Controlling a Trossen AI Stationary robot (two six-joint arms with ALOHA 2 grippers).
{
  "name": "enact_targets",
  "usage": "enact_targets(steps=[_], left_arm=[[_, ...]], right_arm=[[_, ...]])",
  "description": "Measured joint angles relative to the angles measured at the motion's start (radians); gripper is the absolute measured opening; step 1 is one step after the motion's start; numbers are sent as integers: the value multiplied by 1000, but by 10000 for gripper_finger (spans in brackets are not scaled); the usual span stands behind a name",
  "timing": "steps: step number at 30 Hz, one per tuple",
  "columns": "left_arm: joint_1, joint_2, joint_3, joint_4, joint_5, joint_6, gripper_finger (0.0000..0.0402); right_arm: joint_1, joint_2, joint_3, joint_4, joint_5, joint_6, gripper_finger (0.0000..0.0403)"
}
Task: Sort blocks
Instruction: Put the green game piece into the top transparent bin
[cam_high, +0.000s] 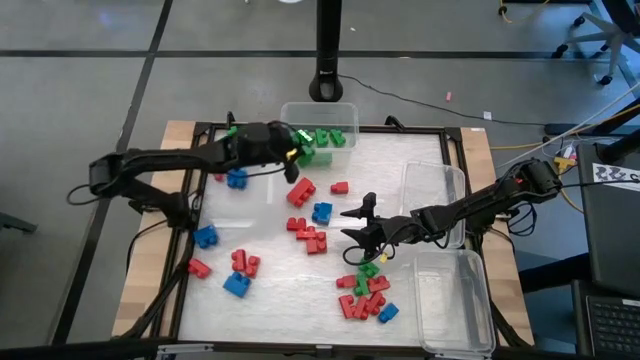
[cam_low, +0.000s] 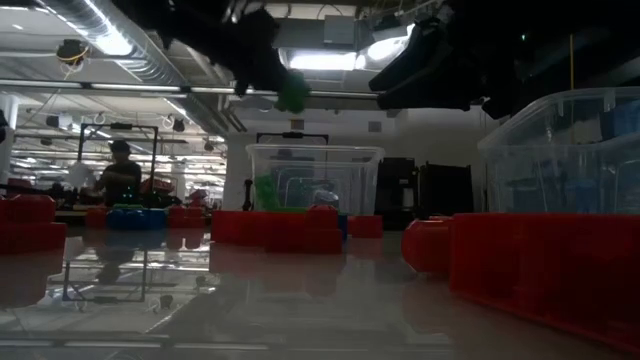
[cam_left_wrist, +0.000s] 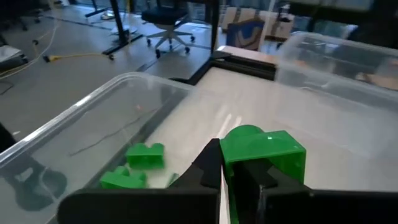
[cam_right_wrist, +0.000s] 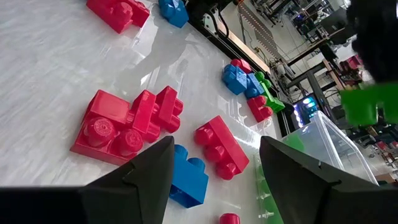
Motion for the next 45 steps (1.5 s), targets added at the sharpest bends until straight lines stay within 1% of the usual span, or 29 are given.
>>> enact_targets(steps=[5,10,13,19,21,26,28,31,37,39,41,43,45], left_arm=[[74,73,0,50,32,8,12],[123,110,0,83,75,13,14],[136,117,0,87,104,32,14],[141,117,-1,122,107,61,15],[149,117,-1,162,99,61,15],[186,117,-1,223,1,87,15],[205,117,0,234,-11,87,19],[219,117,0,242,-15,87,42],[212,111,-1,192,-14,83,134],[206,102,8,119,-7,76,161],[206,94,33,-5,-4,62,180],[207,93,59,-100,-3,60,191],[209,93,76,-154,-3,51,195]], right_arm=[[0,0,0,0,0,0,234],[0,0,0,0,8,0,234],[0,0,0,0,8,0,234],[0,3,0,1,8,-2,234],[0,8,0,0,8,-2,234],[0,21,-1,7,32,-3,234],[0,21,-1,14,34,-3,234],[-1,21,0,20,33,-3,234],[-1,21,0,33,32,-3,234],[-1,21,0,33,32,-3,234],[-1,21,0,35,31,-3,234],[-1,21,0,37,31,-3,234],[-1,21,0,40,31,-3,234]])
